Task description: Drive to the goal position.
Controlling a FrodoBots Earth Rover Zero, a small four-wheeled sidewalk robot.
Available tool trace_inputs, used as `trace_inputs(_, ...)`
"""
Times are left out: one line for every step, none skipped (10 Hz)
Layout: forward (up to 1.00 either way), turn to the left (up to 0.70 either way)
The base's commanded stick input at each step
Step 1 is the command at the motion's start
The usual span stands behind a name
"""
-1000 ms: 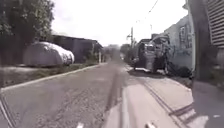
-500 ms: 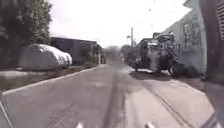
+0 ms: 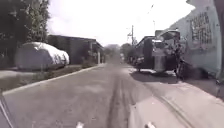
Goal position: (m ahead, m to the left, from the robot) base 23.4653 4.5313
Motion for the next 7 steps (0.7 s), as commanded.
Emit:
trace_inputs(1.0, 0.0)
trace_inputs(1.0, 0.0)
trace_inputs(1.0, 0.0)
trace_inputs(1.0, 0.0)
trace_inputs(1.0, 0.0)
trace_inputs(0.8, 0.0)
trace_inputs(0.88, 0.0)
